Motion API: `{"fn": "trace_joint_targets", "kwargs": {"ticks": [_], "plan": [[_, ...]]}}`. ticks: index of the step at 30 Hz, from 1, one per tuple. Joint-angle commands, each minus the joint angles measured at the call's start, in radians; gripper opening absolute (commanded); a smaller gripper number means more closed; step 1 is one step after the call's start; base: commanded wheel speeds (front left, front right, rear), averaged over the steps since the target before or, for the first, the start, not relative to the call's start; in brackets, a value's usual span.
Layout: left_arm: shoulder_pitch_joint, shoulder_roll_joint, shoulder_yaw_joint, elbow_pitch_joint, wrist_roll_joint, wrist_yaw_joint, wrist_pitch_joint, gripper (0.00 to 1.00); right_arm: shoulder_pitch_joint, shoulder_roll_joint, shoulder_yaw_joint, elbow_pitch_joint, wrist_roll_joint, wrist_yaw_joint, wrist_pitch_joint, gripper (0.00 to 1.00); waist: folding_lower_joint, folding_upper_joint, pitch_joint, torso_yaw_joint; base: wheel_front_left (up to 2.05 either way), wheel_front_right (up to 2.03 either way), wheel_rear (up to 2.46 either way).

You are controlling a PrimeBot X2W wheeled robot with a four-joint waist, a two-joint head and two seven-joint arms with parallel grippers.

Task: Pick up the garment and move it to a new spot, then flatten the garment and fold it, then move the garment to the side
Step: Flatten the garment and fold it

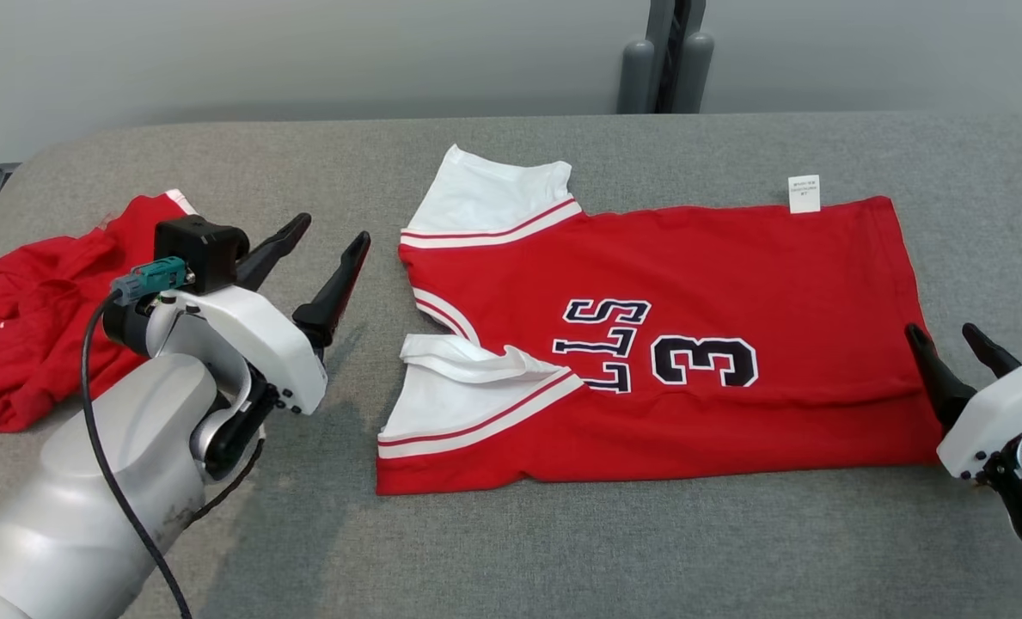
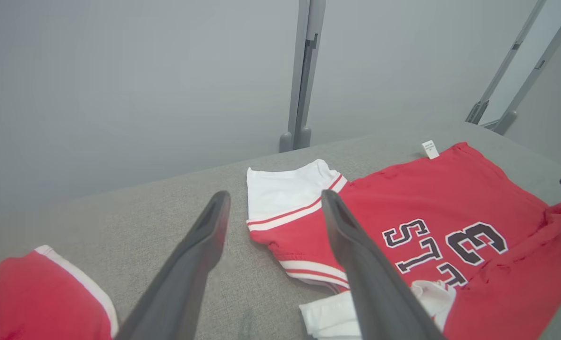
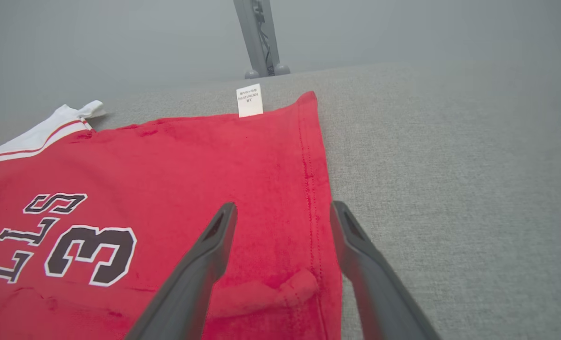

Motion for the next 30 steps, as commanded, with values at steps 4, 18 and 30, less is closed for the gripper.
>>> {"fn": "trace_joint_targets", "kwargs": {"ticks": [4,18,30], "plan": [[0.101,-0.04,0.235,-0.111,0.136,0.083,-0.005,1.0,0.047,0.005,-0.038,-0.009,-0.069,0.0,-0.052,1.0,0.0,0.0,-0.031,0.006,0.0,0.0,0.0],[0.63,-0.326,0.806,-0.392,0.693,0.088,-0.005,1.0,0.481,0.272,-0.836,-0.467,-0.732,0.0,-0.052,1.0,0.0,0.0,-0.102,0.01,0.0,0.0,0.0],[0.755,-0.393,0.875,-0.211,0.784,0.004,-0.005,1.0,0.604,0.408,-0.945,-0.551,-0.858,0.0,-0.052,1.0,0.0,0.0,-0.127,0.006,0.0,0.0,0.0]]}}
